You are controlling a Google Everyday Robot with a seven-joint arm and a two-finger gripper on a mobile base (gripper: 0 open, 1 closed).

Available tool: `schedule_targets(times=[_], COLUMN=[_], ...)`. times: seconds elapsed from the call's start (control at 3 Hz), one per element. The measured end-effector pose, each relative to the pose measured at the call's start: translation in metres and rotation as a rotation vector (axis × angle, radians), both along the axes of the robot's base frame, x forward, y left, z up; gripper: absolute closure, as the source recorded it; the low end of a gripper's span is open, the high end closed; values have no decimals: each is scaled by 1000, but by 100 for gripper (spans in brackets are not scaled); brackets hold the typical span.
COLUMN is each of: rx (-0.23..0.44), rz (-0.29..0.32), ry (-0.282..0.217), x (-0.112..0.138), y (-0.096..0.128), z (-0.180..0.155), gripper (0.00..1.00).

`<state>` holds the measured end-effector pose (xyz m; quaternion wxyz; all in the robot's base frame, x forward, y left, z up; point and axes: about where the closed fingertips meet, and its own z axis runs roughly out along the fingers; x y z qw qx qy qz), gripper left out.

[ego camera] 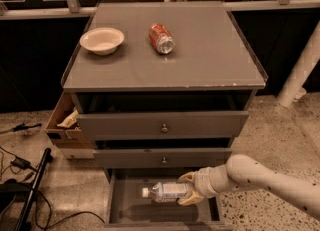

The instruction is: Place blue plastic bottle into bottom drawer

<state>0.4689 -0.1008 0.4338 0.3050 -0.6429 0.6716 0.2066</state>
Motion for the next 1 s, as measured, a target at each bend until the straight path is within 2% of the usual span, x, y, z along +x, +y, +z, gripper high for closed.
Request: schedule_targets(times=[0.33, 0.67, 1.0], rx=[-11, 14, 58], rz=[10, -6, -8], ry=[-21, -68, -90], x=[1, 8, 16], y=[-6, -11, -1], z=[-23, -65, -118], gripper=[100, 100, 100])
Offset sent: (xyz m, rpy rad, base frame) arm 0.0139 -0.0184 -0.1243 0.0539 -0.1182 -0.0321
